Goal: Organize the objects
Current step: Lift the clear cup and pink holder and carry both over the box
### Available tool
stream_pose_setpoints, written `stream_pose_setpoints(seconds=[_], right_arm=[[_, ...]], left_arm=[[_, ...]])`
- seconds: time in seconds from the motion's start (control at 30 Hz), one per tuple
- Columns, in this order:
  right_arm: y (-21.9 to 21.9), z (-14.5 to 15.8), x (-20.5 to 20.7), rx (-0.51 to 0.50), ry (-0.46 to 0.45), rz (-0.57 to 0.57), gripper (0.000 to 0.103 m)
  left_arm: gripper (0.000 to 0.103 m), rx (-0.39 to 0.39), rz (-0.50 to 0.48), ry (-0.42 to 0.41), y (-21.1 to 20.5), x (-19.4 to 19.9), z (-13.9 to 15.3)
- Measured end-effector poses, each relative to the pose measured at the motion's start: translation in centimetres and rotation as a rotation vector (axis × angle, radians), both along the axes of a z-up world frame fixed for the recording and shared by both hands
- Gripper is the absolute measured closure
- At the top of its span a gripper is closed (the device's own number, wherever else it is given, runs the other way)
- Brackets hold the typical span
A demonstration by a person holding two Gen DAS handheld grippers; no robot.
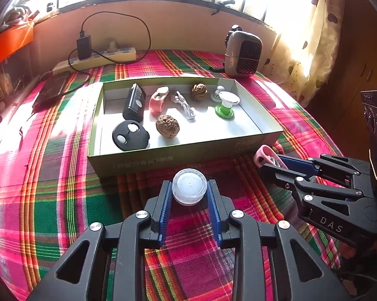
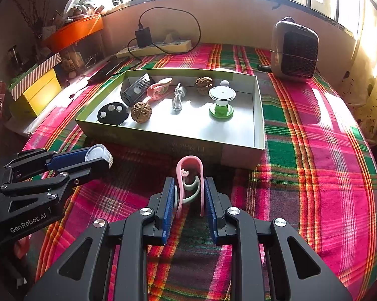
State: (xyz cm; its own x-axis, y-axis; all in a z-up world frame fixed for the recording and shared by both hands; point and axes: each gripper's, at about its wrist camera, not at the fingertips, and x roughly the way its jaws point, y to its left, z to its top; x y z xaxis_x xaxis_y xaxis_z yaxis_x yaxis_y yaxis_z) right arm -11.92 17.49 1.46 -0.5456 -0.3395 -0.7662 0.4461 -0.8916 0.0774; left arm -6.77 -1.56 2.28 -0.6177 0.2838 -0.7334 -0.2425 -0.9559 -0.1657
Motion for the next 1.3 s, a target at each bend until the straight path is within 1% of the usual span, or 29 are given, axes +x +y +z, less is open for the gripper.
stream_pose_setpoints(seconds=[0.33,0.77,1.03,1.3], right_arm=[[0.1,1.9,-0.8,-0.020,0.033,0.009,0.078],[0.5,3.1,-3.6,-0.024,0.046,-0.004,0.078],[0.1,2.9,-6.1,-0.016,0.021,0.020,0.078],[-0.6,1.7,-8.0,0.001,-0.026,0.033,0.078]], left_arm=[[0.077,0.002,-0.012,0.032,0.6,-1.0,1.8],[0.077,0.019,-0.026,0.030,1.3,-4.0,2.6],[0.077,0.015,-0.030,0.018,1.9,-6.2,2.4],[0.077,0.008,-0.031,-0.005,2.2,-7.8,1.5]])
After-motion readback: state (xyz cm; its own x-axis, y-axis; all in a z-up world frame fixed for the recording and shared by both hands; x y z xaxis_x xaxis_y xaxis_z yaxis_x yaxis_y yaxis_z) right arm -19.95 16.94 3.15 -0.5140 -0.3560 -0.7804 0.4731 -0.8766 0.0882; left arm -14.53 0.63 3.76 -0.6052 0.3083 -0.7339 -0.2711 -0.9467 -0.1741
